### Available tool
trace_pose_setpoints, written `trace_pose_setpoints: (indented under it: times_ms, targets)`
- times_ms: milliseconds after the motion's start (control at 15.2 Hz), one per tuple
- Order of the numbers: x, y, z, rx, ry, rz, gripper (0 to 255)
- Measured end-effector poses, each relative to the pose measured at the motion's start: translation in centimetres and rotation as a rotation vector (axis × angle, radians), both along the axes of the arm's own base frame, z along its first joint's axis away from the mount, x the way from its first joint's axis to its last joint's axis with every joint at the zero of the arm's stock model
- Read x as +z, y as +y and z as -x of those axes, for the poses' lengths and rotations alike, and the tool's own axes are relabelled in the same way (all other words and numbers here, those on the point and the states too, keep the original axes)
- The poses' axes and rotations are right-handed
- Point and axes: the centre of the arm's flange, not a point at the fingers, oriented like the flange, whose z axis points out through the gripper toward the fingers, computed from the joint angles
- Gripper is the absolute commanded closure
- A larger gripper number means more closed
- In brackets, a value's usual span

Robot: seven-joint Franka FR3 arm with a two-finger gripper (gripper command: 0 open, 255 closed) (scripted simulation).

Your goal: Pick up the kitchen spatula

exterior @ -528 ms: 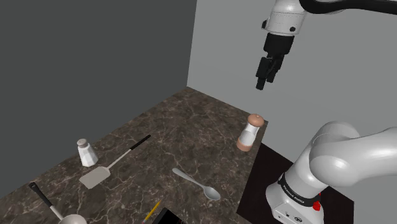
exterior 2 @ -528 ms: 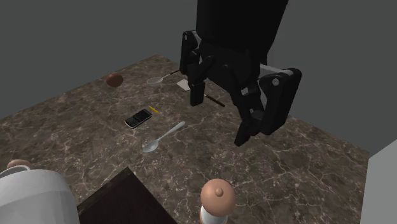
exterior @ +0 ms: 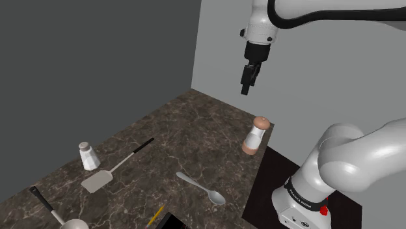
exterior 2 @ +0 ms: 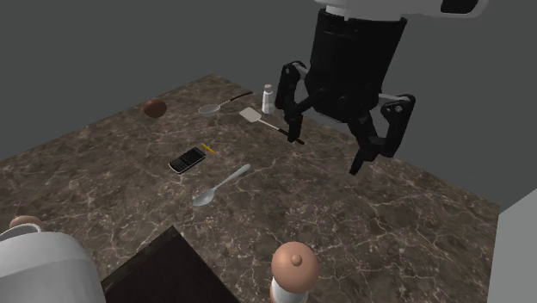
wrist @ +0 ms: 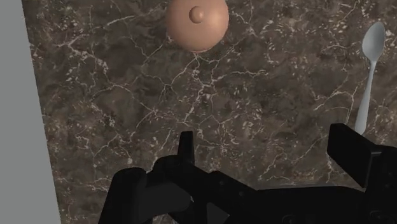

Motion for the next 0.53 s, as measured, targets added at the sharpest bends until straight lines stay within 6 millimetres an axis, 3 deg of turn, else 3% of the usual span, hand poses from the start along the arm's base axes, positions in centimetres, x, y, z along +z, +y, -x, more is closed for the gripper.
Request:
trace_pose_setpoints:
  times_ms: [528]
  targets:
    - [-4.5,4.0,-7.9,0.294,-0.005,-0.007,0]
